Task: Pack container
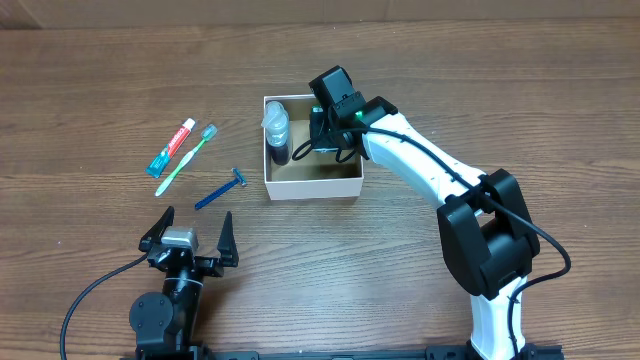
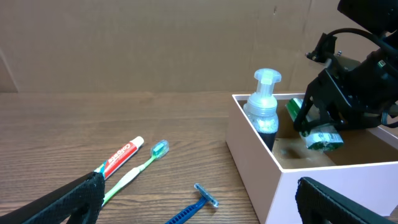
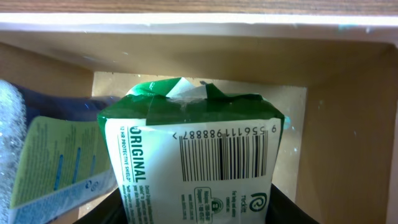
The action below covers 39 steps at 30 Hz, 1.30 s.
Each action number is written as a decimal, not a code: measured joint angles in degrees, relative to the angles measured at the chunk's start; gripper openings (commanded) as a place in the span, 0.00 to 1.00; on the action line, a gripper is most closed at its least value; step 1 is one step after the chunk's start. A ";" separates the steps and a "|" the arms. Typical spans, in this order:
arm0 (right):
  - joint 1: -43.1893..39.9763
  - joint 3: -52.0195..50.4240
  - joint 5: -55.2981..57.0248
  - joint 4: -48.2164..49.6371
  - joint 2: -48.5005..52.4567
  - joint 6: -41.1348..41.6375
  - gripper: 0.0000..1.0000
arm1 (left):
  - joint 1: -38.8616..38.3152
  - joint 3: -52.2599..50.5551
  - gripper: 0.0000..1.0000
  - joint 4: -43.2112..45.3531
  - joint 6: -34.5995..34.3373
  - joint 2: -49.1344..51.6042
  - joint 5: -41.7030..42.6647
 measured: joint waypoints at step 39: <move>-20.13 37.00 5.35 -50.49 -18.18 6.54 1.00 | 0.02 0.00 1.00 0.02 0.00 0.00 0.02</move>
